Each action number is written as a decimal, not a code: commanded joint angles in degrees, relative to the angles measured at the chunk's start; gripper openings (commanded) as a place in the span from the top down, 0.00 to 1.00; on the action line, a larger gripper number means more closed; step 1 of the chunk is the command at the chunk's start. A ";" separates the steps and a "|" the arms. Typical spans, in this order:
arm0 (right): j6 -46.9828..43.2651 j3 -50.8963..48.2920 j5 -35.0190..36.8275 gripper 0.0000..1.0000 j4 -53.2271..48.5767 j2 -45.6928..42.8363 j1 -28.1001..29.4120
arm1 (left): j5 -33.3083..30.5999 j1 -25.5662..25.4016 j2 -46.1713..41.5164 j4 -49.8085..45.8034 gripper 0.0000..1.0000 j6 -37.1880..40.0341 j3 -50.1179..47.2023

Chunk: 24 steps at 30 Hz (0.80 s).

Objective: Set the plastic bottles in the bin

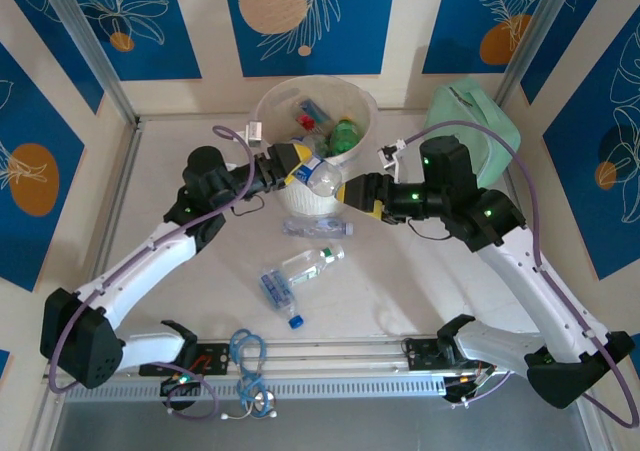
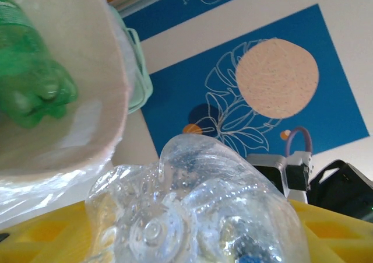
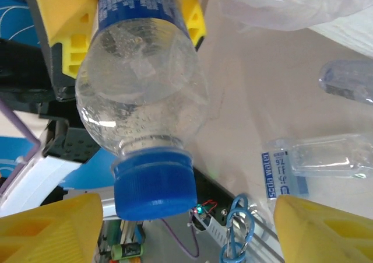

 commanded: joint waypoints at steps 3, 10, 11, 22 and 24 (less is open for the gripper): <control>1.25 -0.23 -4.89 0.35 3.35 -0.70 -0.71 | 3.67 -1.26 1.13 8.83 0.46 -1.60 0.65; 1.61 -0.67 -5.35 0.50 4.02 -0.74 -0.71 | 4.25 -1.43 1.30 10.07 0.48 -1.48 0.63; 1.58 -0.68 -5.29 0.52 3.94 -0.77 -0.75 | 4.38 -1.51 1.44 10.17 0.48 -1.52 0.70; 1.12 -0.90 -4.55 0.89 3.62 -1.05 -0.35 | 3.75 -1.93 1.18 10.37 0.26 -1.44 -0.49; 0.90 -0.68 -4.18 0.92 3.26 -1.09 -0.27 | 2.51 -2.00 0.20 9.48 0.11 -0.52 -0.60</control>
